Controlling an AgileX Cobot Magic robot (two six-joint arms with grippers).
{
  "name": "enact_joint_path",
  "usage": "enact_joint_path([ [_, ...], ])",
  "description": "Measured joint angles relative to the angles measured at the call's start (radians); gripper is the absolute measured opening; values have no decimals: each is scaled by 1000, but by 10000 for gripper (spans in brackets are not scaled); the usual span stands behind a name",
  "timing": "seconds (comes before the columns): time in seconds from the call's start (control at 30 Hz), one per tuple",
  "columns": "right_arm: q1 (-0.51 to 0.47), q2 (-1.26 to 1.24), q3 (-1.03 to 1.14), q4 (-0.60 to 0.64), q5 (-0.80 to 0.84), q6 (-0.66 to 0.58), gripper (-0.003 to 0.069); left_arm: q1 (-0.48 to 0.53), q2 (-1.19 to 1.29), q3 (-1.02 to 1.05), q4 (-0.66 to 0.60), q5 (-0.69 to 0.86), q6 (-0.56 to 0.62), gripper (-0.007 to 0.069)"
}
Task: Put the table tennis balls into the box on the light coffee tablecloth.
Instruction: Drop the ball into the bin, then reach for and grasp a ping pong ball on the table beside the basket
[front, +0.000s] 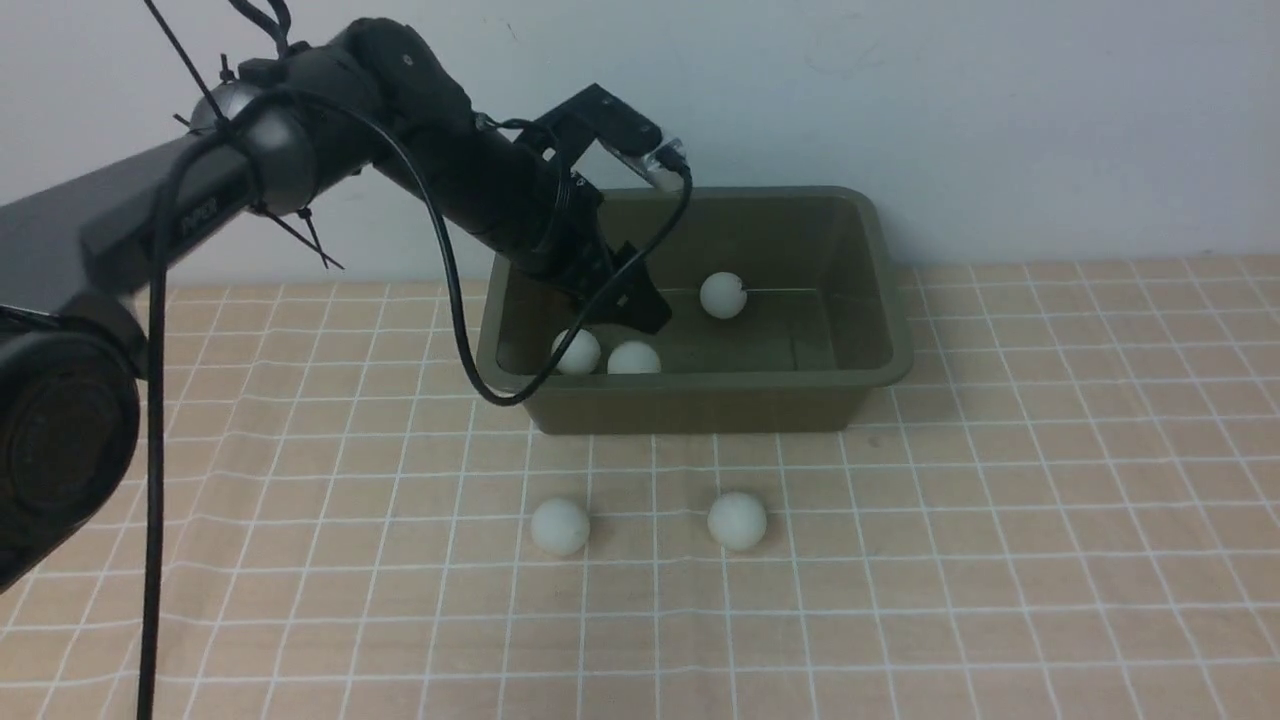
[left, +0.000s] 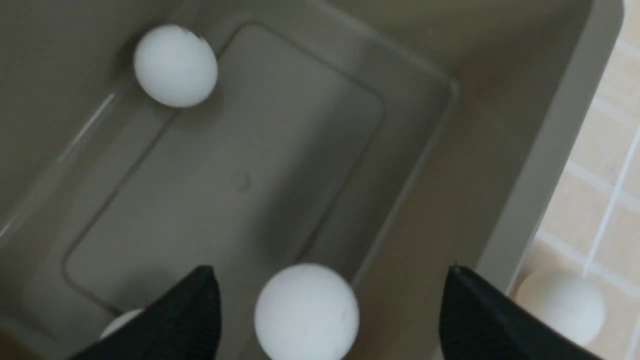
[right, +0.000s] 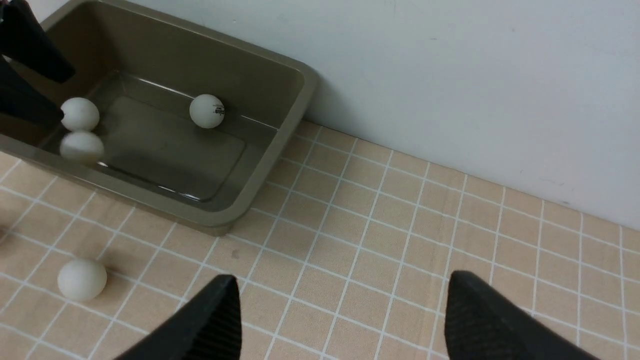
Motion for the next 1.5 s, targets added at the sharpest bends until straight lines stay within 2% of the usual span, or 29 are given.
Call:
enact_joint_path([
  [0.1,0,0,0,3,-3,0,496,0,-19,-53,46,63,-110,540],
  [0.27,0,0,0,49,-72,0,496,0,-75,-170,154,205,-257,498],
  [0.47,0,0,0,156,-176,-42,496,0,-162,-232,255,235,-394,474],
  [0.73,0,0,0,204,-186,-77,496,0,-304,-232,397,254,-431,468],
  [0.97,0,0,0,254,-190,-113,496,0,-413,-136,411,254,-487,468],
  [1.27,0,0,0,261,-193,-128,496,0,-556,41,481,257,-490,468],
  [1.5,0,0,0,282,-193,-128,496,0,-645,113,484,257,-490,468],
])
